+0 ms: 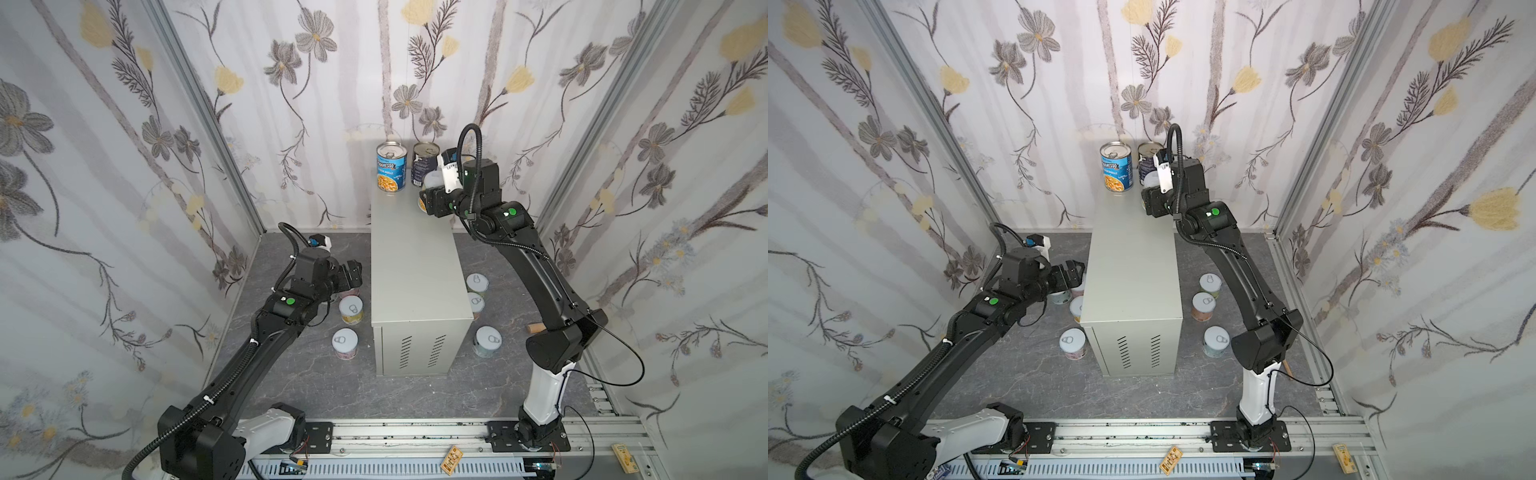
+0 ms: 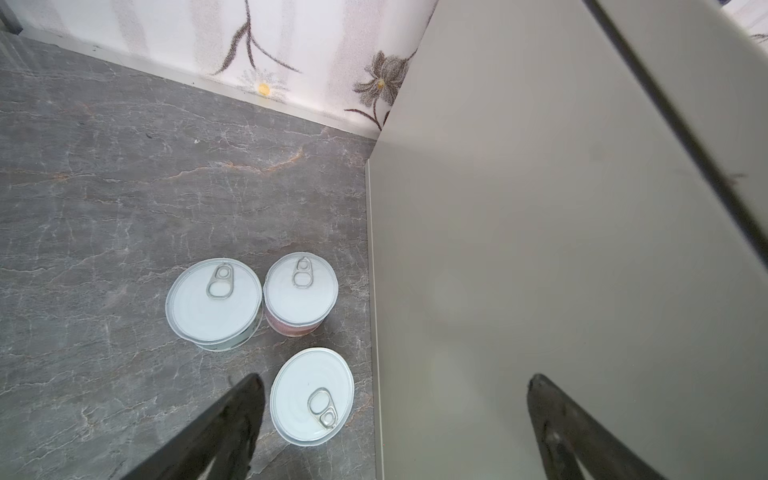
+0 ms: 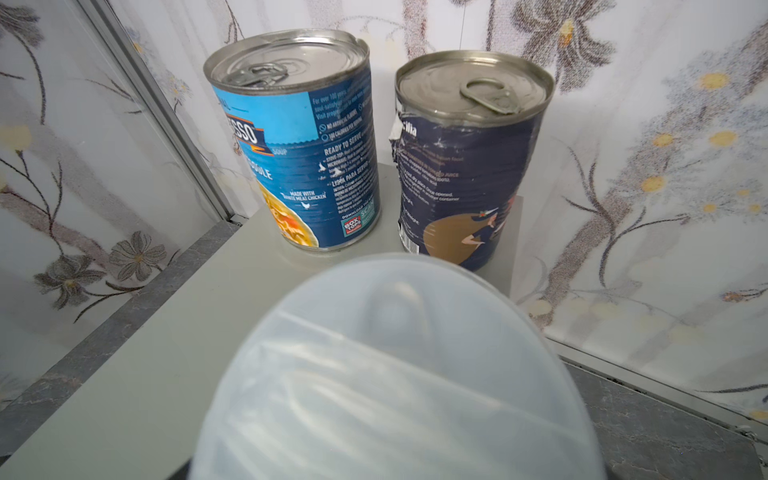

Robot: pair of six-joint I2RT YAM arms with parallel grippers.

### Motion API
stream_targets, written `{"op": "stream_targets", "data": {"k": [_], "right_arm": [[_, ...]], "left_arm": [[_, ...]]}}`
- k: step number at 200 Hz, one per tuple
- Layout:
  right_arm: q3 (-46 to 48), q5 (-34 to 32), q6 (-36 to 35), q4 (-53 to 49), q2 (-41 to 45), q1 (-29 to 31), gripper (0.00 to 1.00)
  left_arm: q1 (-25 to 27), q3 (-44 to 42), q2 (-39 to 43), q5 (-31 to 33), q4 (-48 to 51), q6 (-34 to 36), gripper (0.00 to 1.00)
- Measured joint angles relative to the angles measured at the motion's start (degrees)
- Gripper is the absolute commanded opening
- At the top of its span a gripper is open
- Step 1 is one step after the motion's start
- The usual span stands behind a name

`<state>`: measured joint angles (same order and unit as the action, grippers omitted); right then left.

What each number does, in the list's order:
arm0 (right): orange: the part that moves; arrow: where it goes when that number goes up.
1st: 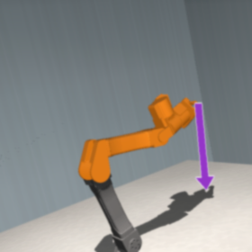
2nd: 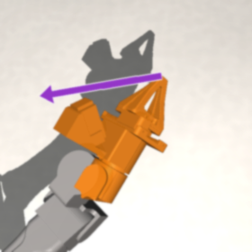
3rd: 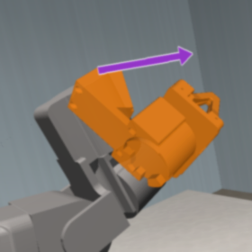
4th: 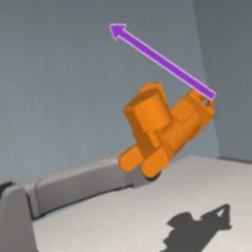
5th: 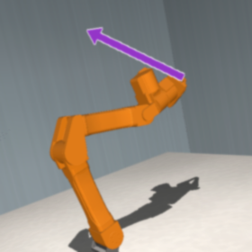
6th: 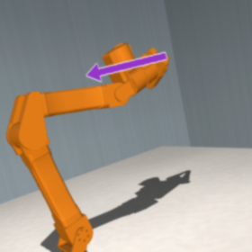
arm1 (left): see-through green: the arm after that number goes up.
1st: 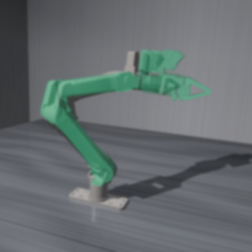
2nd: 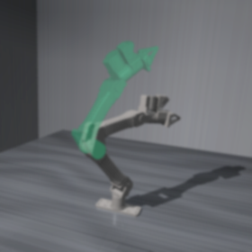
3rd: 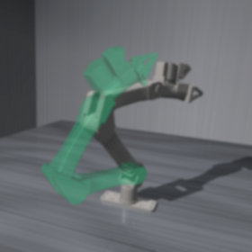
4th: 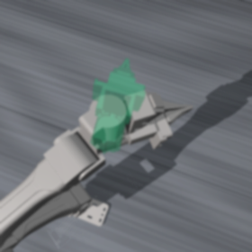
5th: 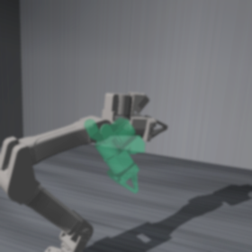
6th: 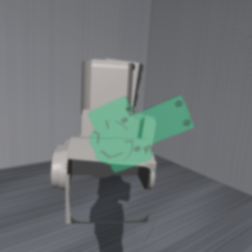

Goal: Place and organize the canned foods onto the counter
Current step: 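Lower the white-lidded can onto the cabinet top beside the dark blue can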

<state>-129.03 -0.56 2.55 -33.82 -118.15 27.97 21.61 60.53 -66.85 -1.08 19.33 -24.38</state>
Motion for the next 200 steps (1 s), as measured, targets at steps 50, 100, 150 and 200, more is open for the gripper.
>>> {"op": "stream_targets", "data": {"k": [50, 100, 150, 200], "right_arm": [[-3.15, -1.49, -0.07, -1.22, -2.45, 0.98, 0.69], [-3.8, -3.3, -0.04, -1.4, -3.34, 1.01, 0.73], [-4.04, -3.85, -0.04, -0.48, -4.04, 1.05, 0.77], [-4.09, -3.87, -0.02, 0.66, -4.79, 1.05, 0.8]], "left_arm": [[-0.02, -0.22, 0.0, 0.0, 0.13, 0.0, 1.0], [-0.02, -0.22, 0.0, 0.02, 0.17, 0.02, 1.0], [-0.07, -0.22, 0.0, 0.02, 0.2, 0.02, 1.0], [-0.07, -0.22, 0.0, 0.09, 0.48, 0.17, 1.0]]}}
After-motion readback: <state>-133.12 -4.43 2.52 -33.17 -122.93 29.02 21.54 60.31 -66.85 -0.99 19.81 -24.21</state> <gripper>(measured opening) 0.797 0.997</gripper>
